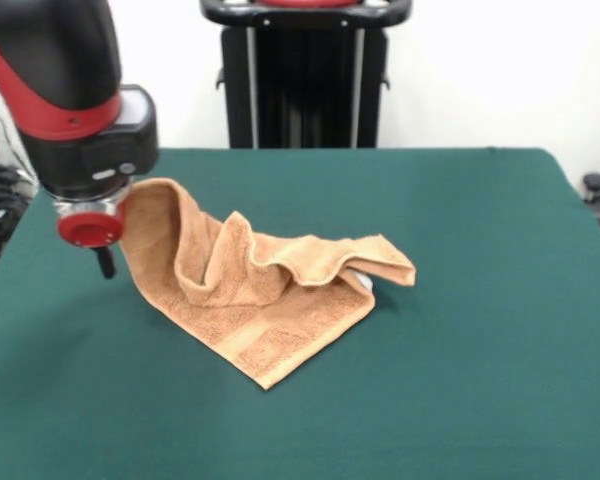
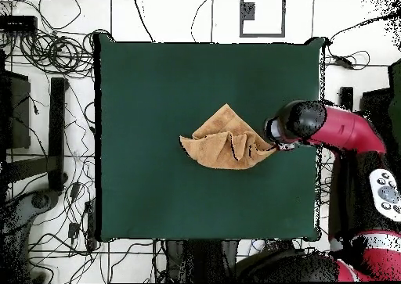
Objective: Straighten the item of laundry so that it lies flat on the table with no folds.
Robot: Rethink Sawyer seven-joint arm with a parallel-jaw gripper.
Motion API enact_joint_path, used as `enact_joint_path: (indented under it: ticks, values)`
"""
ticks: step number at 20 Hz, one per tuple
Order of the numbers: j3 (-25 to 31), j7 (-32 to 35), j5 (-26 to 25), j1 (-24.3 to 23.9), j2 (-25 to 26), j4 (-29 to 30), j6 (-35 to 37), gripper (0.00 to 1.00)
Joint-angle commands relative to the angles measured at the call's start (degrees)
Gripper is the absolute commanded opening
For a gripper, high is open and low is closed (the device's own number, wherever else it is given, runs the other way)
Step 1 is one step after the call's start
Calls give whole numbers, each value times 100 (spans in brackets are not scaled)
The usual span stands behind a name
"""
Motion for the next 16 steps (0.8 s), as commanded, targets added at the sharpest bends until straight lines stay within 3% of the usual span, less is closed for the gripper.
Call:
enact_joint_path:
  ticks: [1,16]
  values:
    - [747,-2340,-284,-12,385,-71,590,100]
    - [841,-1956,-203,30,412,62,243,100]
